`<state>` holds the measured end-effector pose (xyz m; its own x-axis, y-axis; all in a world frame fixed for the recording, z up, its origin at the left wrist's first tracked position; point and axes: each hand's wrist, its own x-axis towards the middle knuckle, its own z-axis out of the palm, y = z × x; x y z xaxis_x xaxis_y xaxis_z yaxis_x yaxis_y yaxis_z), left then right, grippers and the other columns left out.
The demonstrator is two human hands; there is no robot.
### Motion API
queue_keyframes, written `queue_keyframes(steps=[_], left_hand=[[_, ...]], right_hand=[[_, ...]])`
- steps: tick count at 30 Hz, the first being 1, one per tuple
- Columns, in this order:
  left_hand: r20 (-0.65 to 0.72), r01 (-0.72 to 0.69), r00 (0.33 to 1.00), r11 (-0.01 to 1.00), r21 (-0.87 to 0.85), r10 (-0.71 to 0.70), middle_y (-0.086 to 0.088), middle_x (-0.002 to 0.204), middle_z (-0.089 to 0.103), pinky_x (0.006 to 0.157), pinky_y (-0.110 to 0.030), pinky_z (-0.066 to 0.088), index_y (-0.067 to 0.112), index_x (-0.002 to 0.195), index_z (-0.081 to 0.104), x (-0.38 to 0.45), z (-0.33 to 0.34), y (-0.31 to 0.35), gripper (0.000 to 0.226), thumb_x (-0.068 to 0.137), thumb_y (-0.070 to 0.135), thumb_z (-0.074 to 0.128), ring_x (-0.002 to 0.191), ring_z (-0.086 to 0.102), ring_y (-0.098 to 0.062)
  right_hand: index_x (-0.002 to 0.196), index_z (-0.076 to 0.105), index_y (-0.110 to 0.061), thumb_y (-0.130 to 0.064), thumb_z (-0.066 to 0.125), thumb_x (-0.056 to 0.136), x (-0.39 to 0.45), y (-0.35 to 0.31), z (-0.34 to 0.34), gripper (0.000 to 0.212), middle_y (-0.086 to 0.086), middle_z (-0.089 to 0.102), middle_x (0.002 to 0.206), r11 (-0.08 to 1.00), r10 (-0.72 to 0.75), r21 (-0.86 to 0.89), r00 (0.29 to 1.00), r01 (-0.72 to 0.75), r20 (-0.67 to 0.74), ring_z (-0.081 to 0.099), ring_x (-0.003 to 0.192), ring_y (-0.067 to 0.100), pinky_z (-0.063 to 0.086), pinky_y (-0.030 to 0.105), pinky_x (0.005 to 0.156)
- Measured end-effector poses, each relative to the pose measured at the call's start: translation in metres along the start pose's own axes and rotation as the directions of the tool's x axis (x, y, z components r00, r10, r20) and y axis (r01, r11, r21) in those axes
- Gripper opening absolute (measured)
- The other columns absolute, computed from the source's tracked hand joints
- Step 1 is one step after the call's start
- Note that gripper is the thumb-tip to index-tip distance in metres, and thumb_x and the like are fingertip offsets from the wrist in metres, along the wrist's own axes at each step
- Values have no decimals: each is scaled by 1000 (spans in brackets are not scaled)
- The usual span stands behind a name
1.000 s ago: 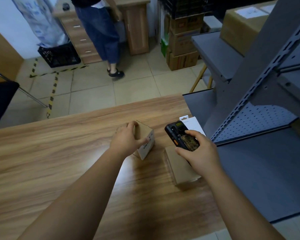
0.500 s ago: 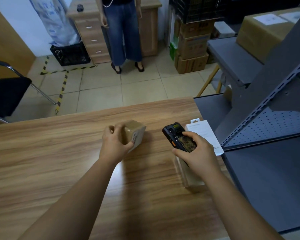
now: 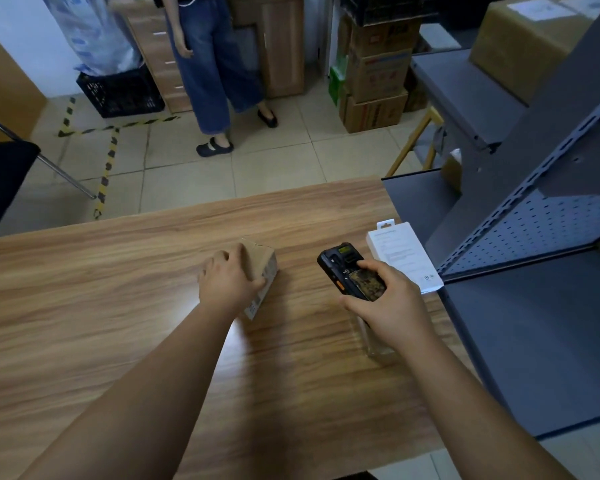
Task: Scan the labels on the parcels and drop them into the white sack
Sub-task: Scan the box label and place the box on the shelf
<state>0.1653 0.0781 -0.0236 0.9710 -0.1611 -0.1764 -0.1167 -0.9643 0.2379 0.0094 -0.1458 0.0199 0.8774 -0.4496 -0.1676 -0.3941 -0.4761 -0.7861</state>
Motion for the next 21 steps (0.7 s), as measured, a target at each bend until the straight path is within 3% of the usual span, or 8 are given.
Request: queue_keyframes(steps=[3, 7, 10, 14, 18, 21], left_hand=[[-14, -15, 1000, 990, -140, 13, -19, 129, 45, 103, -44, 33, 39, 155, 13, 2, -5, 1, 96, 78, 43, 72, 123, 39, -38], [-126, -47, 992, 911, -409, -5, -12, 128, 34, 106, -42, 33, 47, 153, 10, 0, -13, 2, 109, 71, 28, 79, 121, 35, -32], [-170, -72, 985, 883, -465, -9, -7, 128, 30, 107, -39, 34, 47, 151, 22, -1, -11, -1, 101, 71, 25, 81, 124, 32, -27], [-182, -71, 983, 837, -543, -34, -2, 124, 31, 101, -41, 44, 31, 133, 42, -8, 4, -10, 75, 68, 22, 80, 120, 44, -29], [-248, -28, 963, 871, -490, -108, -10, 121, 42, 97, -40, 40, 9, 116, 46, -18, 9, -21, 60, 70, 26, 80, 113, 45, -32], [-292, -21, 953, 947, -322, -78, -11, 109, 49, 93, -40, 36, 9, 101, 49, -12, -2, -23, 51, 71, 37, 78, 107, 44, -32]], right_hand=[[125, 58, -43, -45, 84, 65, -2, 2, 1, 65, -17, 60, 118, 1000, 10, -9, 1000, -10, -13, 56, 110, 8, 51, 38, 95], [123, 57, -47, -50, 81, 62, -4, 1, 7, 66, -20, 60, 115, 999, 26, -25, 1000, -26, -15, 57, 107, 6, 53, 39, 92], [122, 56, -48, -56, 79, 58, -6, -1, 12, 69, -21, 62, 113, 999, 21, -37, 1000, -22, -15, 59, 105, 4, 53, 38, 91], [123, 59, -44, -46, 85, 64, -7, -5, 16, 65, -19, 61, 113, 999, 20, -41, 1000, -20, 8, 57, 106, 5, 52, 34, 92], [124, 59, -42, -42, 85, 66, -5, -10, 20, 64, -18, 60, 115, 998, 13, -63, 1000, -12, 28, 57, 106, 6, 51, 31, 91], [126, 58, -42, -43, 84, 67, -4, -14, 23, 65, -15, 61, 117, 997, 21, -73, 999, -18, 43, 57, 106, 7, 51, 31, 91]])
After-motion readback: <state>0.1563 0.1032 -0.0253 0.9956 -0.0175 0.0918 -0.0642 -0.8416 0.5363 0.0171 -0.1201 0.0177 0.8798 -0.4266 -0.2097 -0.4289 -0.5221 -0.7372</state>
